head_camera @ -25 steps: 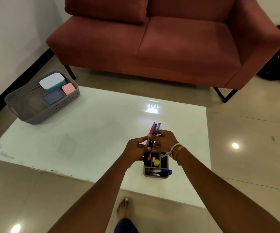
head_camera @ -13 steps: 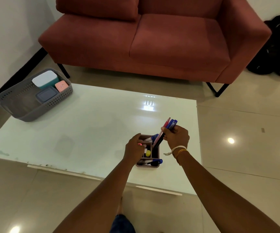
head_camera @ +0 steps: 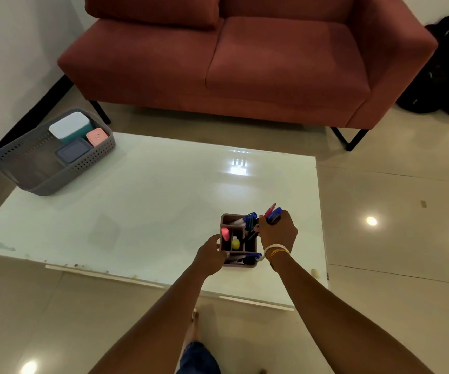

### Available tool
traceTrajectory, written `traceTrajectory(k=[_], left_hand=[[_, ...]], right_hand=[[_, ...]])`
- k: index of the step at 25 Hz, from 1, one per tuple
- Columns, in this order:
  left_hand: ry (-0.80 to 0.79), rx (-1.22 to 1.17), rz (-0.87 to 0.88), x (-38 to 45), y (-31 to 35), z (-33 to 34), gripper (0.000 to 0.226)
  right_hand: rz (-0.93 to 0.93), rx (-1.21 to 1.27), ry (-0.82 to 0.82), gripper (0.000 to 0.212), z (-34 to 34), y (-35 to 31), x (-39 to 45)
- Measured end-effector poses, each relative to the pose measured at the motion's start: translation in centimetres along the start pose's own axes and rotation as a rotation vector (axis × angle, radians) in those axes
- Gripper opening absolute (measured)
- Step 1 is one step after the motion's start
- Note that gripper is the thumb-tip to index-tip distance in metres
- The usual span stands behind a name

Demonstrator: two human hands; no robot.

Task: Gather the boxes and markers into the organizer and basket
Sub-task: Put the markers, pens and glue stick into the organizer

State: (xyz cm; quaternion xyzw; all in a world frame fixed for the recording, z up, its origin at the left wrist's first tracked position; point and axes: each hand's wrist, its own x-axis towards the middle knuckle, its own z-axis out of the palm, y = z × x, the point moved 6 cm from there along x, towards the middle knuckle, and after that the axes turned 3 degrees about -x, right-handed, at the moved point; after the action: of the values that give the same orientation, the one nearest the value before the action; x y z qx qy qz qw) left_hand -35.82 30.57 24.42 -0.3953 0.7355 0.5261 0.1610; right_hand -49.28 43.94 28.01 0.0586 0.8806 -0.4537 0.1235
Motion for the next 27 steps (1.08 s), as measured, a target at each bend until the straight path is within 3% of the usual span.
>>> traceTrajectory(k=[5,11,15,23,25,27], left_hand=[[-0.030,0.034,0.036,0.3,-0.4,0.3,0.048],[-0.037,0.020,0.020,0.4,-0.8,0.0,0.053],[-0.027,0.025,0.033,0.3,-0.4,-0.1,0.049],[0.285,-0.045,0.156,-0.4,1.7,-1.7,0.025],[0.193,-0.111,0.211,-0.6,2.8,-1.2,0.030],[0.036,-0.104,0.279,-0.8,4.5,0.0,0.053]], right_hand=[[0.027,0.183,0.024,0.020,0.2,0.2,-0.5],[-0.008,0.183,0.025,0.024,-0.9,0.9,0.1],[-0.042,0.191,-0.087,0.019,-0.7,1.2,0.5],[-0.165,0.182,-0.103,0.017,-1.3,0.0,-0.3],[-0.137,0.166,-0.155,0.015,-1.4,0.0,-0.3],[-0.103,0.187,-0.248,0.011,-1.6,-0.3,-0.1]])
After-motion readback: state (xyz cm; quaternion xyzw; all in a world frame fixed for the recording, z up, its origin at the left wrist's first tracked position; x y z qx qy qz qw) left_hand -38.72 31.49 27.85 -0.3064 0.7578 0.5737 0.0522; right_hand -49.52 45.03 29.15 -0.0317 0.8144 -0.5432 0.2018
